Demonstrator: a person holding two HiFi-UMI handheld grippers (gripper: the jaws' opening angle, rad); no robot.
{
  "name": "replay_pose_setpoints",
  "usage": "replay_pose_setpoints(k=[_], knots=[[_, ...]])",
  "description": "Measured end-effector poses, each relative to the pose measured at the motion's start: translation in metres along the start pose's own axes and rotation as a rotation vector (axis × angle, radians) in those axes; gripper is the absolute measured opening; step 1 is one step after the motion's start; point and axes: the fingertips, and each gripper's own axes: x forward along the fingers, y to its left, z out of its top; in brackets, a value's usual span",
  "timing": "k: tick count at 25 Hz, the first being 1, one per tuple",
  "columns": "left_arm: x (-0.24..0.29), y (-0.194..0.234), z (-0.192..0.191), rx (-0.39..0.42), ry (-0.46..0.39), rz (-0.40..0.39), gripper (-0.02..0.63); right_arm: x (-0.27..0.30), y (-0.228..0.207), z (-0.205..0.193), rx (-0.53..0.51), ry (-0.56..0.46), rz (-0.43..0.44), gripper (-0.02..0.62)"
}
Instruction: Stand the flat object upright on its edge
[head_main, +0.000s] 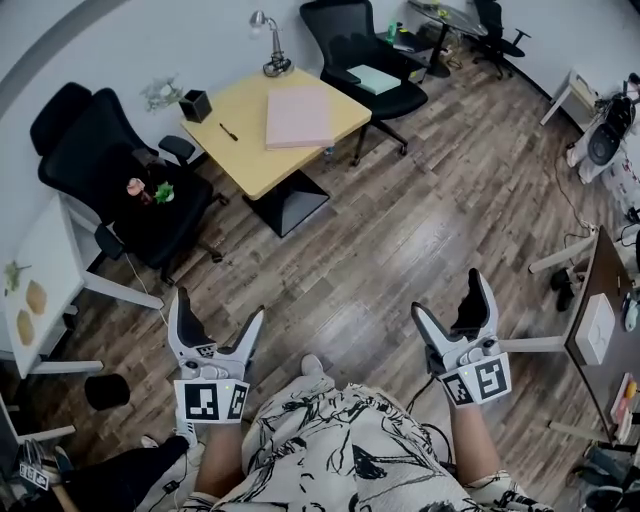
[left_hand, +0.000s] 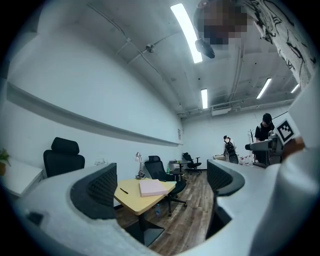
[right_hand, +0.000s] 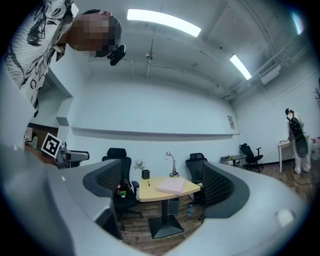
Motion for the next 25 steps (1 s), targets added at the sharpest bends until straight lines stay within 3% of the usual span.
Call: replay_pose_setpoints(k=[5,9,25], knots=[[0.023,0.023,-0.006,0.005,0.01,-0.033,0.552,0.031,0.005,-0.005,-0.005,0.001,-0.016,0.502],[0.037,0.038,-0.01,-0.065,0.012,-0.024,0.552,0.049,0.005,-0.012,0.0,0.02,-0.008,0.502],[0.169,0.06,-0.029,-0.08,0.05,0.019,0.551,0.18,-0.082,-0.021,0.033,0.009,0.024,0.502]])
